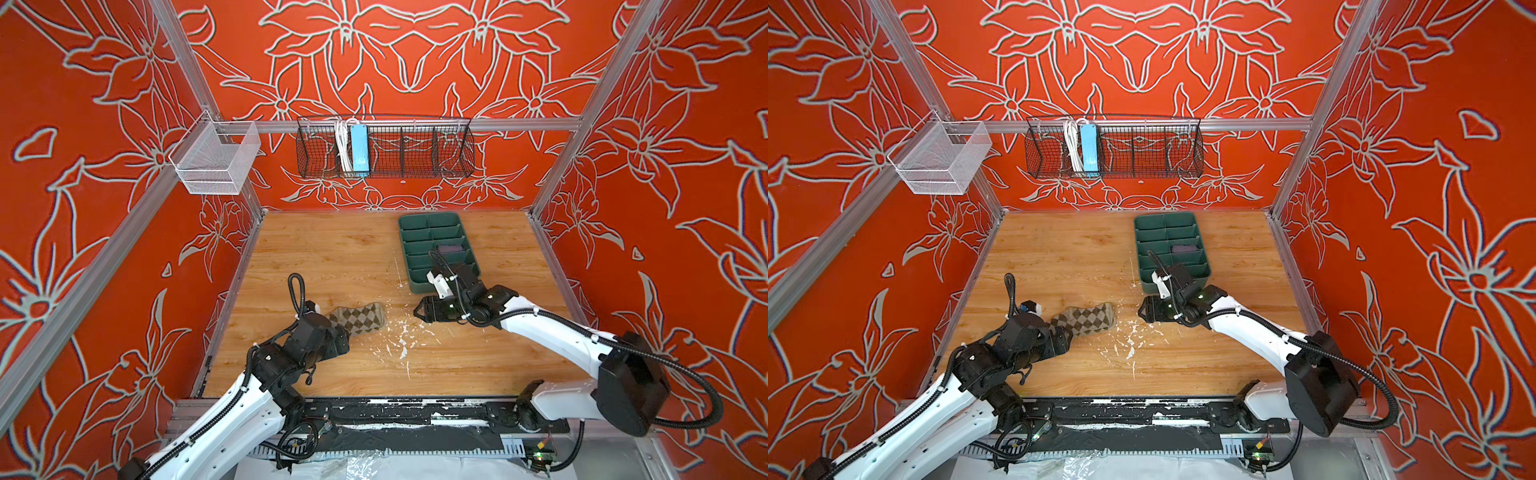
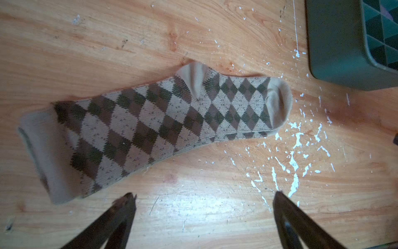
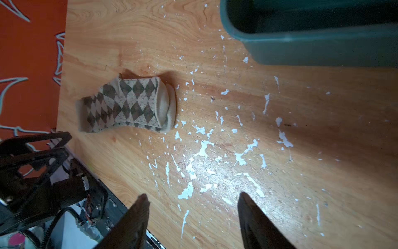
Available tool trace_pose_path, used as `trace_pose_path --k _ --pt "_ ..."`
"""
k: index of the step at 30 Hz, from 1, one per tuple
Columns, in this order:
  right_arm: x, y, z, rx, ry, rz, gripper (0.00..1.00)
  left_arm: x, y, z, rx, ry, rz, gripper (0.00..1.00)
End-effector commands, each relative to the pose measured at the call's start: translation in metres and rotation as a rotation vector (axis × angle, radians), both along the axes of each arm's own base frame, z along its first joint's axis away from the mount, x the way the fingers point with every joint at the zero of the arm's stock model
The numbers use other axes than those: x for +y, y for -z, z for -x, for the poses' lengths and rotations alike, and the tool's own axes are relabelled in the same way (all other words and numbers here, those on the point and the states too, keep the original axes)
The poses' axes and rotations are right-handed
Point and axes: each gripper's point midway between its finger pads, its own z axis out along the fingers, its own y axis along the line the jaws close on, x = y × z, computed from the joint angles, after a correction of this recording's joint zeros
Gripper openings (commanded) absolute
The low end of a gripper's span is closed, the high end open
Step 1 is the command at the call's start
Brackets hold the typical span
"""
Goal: Roll the socks
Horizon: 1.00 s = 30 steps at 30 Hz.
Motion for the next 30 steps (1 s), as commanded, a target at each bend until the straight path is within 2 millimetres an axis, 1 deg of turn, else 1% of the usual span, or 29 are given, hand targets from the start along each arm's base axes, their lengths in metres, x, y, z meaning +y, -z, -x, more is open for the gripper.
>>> trace_pose_path --k 1,5,9,12,15,18,21,25,30 --pt "0.026 -0.002 -0.002 0.056 -0.038 -0.075 0.66 -0.001 0.003 -0.004 -0.010 -0.006 0.008 0.97" --pt "0.052 -0.006 -0.006 0.035 -0.091 -0.070 0.66 0.004 0.007 -0.003 -0.015 -0.040 0.003 0.97" --pt "0.075 -0.001 -0.009 0.012 -0.101 -0.086 0.66 0.013 0.007 -0.002 -0.018 -0.082 -0.024 0.97" --pt "0.088 0.017 -0.009 0.035 -0.096 -0.076 0.66 0.010 0.009 -0.002 -0.007 -0.070 -0.012 0.97" --pt "0.102 0.033 -0.008 0.052 -0.090 -0.075 0.63 0.008 0.009 -0.002 -0.014 -0.067 0.007 0.97" --pt "0.114 0.045 -0.005 0.048 -0.103 -0.064 0.55 0.007 0.006 -0.003 -0.037 -0.066 0.026 0.97" --pt "0.117 0.058 -0.003 0.050 -0.098 -0.035 0.48 0.005 0.004 -0.003 -0.061 -0.064 0.047 0.97" --pt "0.110 0.074 -0.010 0.045 -0.034 0.014 0.46 0.007 0.001 -0.003 -0.081 -0.068 0.055 0.97" --pt "0.102 0.089 -0.022 0.022 0.016 0.087 0.47 0.008 0.002 -0.003 -0.075 -0.072 0.048 0.97"
